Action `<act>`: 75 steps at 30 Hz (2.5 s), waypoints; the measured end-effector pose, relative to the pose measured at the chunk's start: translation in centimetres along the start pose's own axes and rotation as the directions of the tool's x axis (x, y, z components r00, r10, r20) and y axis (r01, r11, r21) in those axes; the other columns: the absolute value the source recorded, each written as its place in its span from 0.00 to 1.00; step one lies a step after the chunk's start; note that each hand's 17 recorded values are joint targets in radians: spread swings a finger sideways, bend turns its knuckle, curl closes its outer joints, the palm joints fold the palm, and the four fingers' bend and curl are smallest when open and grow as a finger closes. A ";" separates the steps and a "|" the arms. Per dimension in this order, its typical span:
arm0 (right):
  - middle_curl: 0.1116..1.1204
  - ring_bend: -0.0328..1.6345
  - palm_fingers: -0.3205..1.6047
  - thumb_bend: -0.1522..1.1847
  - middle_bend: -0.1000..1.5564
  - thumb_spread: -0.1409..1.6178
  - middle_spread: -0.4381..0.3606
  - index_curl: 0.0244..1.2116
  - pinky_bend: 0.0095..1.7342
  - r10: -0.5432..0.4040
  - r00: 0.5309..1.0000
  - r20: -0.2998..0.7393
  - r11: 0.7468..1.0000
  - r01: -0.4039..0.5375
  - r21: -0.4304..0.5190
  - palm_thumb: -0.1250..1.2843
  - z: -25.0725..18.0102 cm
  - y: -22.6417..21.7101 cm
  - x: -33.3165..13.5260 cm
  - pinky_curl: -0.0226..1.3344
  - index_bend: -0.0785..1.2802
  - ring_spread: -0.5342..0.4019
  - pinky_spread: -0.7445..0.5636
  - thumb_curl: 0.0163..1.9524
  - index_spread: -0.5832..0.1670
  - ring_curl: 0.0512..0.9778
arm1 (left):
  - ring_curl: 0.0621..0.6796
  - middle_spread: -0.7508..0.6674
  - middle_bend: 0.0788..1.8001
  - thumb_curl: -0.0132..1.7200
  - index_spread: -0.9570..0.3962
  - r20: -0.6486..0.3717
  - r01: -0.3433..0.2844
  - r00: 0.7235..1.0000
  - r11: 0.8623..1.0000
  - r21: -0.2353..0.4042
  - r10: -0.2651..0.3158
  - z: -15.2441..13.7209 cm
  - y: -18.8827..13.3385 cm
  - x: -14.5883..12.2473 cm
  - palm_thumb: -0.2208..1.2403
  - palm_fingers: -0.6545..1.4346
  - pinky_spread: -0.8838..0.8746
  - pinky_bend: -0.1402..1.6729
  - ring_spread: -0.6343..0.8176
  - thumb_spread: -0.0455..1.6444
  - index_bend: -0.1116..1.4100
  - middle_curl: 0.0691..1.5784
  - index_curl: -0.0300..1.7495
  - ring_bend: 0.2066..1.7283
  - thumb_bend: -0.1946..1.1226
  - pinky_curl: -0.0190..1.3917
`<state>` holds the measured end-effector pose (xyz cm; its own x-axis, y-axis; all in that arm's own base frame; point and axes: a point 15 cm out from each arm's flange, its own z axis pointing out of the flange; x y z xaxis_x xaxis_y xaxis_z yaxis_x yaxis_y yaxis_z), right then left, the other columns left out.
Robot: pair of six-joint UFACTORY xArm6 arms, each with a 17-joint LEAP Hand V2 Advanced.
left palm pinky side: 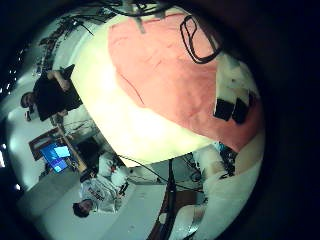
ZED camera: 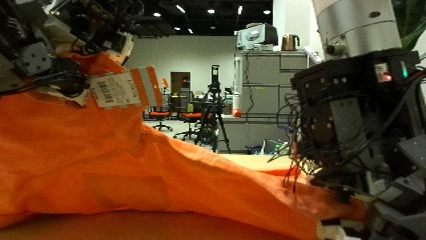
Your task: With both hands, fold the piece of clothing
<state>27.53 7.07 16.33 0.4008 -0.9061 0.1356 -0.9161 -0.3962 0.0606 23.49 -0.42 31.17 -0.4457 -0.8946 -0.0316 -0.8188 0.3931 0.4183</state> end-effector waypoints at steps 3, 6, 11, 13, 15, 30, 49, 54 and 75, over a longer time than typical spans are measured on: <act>0.79 0.78 0.73 0.16 0.76 0.79 0.30 0.79 0.67 0.002 1.000 -0.002 1.000 -0.002 -0.016 0.80 -0.8 0.8 0.2 0.68 0.74 0.29 0.33 0.25 0.26 0.77 | 0.71 0.12 0.47 0.41 0.39 -0.002 -0.007 1.000 1.000 -0.009 0.007 -0.2 0.1 0.0 0.74 0.82 0.12 0.73 0.11 0.62 0.17 0.66 0.90 0.72 0.14 0.40; 0.79 0.78 0.73 0.16 0.77 0.81 0.31 0.79 0.66 0.001 1.000 -0.002 1.000 -0.001 -0.028 0.80 -2.2 1.4 0.4 0.69 0.74 0.29 0.34 0.25 0.28 0.77 | 0.71 0.12 0.47 0.41 0.40 -0.010 -0.022 1.000 0.999 -0.030 0.022 -0.7 0.6 0.1 0.74 0.82 0.12 0.73 0.11 0.62 0.17 0.66 0.90 0.72 0.14 0.40; 0.77 0.78 0.73 0.15 0.78 0.83 0.33 0.80 0.66 0.015 1.000 -0.005 1.000 -0.015 0.016 0.81 -6.9 0.9 1.3 0.72 0.75 0.30 0.36 0.26 0.31 0.79 | 0.71 0.12 0.47 0.41 0.41 -0.016 -0.024 1.000 0.999 -0.047 0.023 -2.6 1.1 -0.4 0.74 0.82 0.12 0.73 0.11 0.62 0.17 0.66 0.91 0.72 0.14 0.40; 0.77 0.78 0.73 0.15 0.79 0.84 0.33 0.80 0.66 0.024 1.000 -0.007 0.999 -0.024 0.035 0.81 -8.9 0.5 1.7 0.73 0.75 0.31 0.36 0.26 0.32 0.79 | 0.71 0.12 0.47 0.41 0.41 -0.016 -0.024 1.000 0.998 -0.054 0.023 -3.7 1.2 -0.7 0.74 0.82 0.12 0.73 0.11 0.62 0.17 0.66 0.91 0.72 0.14 0.40; 0.76 0.78 0.73 0.15 0.79 0.84 0.34 0.80 0.66 0.032 0.999 -0.008 0.998 -0.032 0.056 0.81 -10.9 -0.1 2.1 0.74 0.75 0.31 0.36 0.26 0.33 0.79 | 0.71 0.12 0.47 0.41 0.41 -0.015 -0.021 1.000 0.998 -0.052 0.020 -4.7 1.1 -1.0 0.74 0.82 0.12 0.73 0.11 0.62 0.17 0.66 0.91 0.72 0.14 0.40; 0.74 0.79 0.70 0.12 0.81 0.85 0.35 0.81 0.62 0.100 0.995 -0.008 0.995 -0.100 0.014 0.82 -13.3 -12.7 6.1 0.80 0.77 0.31 0.37 0.27 0.35 0.82 | 0.71 0.12 0.47 0.41 0.43 0.013 0.039 0.999 0.998 -0.041 -0.038 -7.0 -9.4 -7.1 0.74 0.81 0.13 0.73 0.11 0.62 0.16 0.66 0.91 0.72 0.14 0.40; 0.68 0.77 0.68 0.10 0.77 0.91 0.37 0.78 0.58 0.096 0.995 -0.018 0.989 -0.097 -0.111 0.66 -4.4 -27.2 7.3 0.86 0.67 0.29 0.34 0.21 0.34 0.81 | 0.72 0.12 0.49 0.39 0.46 0.044 0.129 0.990 0.990 0.065 -0.132 -3.1 -24.2 -17.3 0.69 0.74 0.13 0.71 0.11 0.61 0.17 0.67 0.90 0.72 0.12 0.41; 0.65 0.80 0.64 0.11 0.76 0.92 0.36 0.71 0.59 0.108 0.994 -0.020 0.987 -0.110 -0.114 0.64 -2.0 -28.3 7.8 0.86 0.46 0.30 0.32 0.19 0.33 0.79 | 0.73 0.12 0.47 0.36 0.46 0.045 0.158 0.985 0.981 0.116 -0.165 -2.0 -26.3 -18.7 0.64 0.65 0.13 0.70 0.11 0.63 0.16 0.64 0.86 0.69 0.12 0.43; 0.49 0.61 0.21 0.10 0.47 0.95 0.46 0.50 0.46 0.231 0.973 0.002 0.928 -0.220 0.300 0.59 -11.1 -34.6 14.8 0.65 0.33 0.40 0.36 0.12 0.31 0.57 | 0.35 0.76 0.06 0.27 0.86 -0.172 0.434 0.901 0.824 0.364 -0.398 -4.7 -29.3 -23.2 0.60 0.24 0.67 0.39 0.70 0.75 0.13 0.30 0.35 0.33 0.13 0.29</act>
<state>65.19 8.99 27.17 0.1788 -0.9732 0.1444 -0.9389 -0.2126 -0.2706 59.53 7.79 23.91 -0.0135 -0.9991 -0.0390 -0.9999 0.0135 0.0005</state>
